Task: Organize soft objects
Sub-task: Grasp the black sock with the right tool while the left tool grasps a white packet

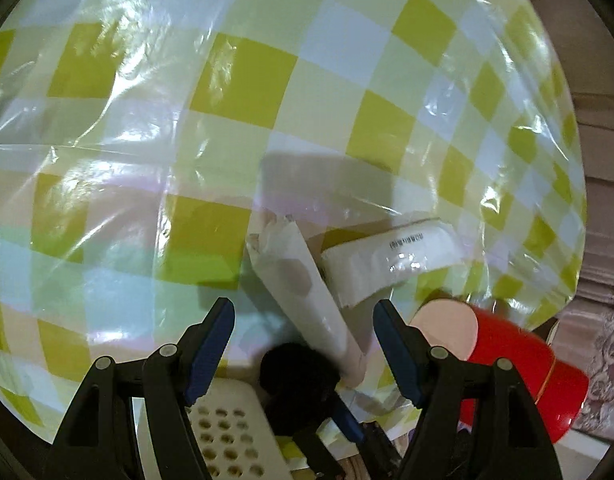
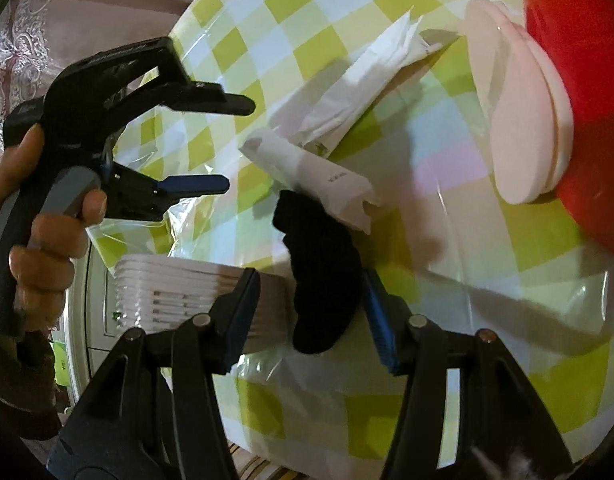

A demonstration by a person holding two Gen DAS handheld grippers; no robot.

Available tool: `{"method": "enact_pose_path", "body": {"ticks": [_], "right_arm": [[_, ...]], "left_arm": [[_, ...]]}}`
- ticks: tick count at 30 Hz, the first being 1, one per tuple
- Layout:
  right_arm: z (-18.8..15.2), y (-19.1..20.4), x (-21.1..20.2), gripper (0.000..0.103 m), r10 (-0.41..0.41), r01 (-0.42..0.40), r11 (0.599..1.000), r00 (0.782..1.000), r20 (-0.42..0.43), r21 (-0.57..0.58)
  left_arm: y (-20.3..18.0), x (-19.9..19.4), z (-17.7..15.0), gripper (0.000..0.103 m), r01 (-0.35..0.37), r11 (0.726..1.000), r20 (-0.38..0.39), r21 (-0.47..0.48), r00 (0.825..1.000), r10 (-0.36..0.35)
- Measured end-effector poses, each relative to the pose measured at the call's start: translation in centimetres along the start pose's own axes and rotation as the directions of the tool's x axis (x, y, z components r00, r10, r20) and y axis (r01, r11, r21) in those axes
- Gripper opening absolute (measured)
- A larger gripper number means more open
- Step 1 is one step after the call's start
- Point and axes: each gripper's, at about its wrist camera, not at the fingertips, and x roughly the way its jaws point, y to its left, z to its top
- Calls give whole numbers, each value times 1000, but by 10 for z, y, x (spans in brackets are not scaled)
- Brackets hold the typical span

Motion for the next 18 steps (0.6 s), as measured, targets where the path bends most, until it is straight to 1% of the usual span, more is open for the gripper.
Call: {"method": "enact_pose_path", "body": {"ticks": [4,7,10,15,17,18], "right_arm": [[1,-1,5,56,-5,5,1000,1000,-5,-14],[3,-2,9,54,-9,9,1000,1000,-8,-22],[3,-1,11,49,-19,19,999,1000,-8,-36],[4,1,15,45,-29,28,998,999,-16,-57],[4,3,17,42,-36,35,997,999,-16,-71],[4,4,18,38,-44,43,996,999,-18,-80]], "left_arm": [[-5,13,10,72,-17,999,-29,-28,999,16],[-7,26,14,72,-10,998,-57,-59,998,7],[-10,40,15,63,-49,996,-80,-70,996,43],[-26,56,11,59,-101,994,-113,-37,989,96],[-32,62,9,55,-111,993,-128,-28,986,107],[-34,64,8,53,-124,992,-127,-25,985,120]]}}
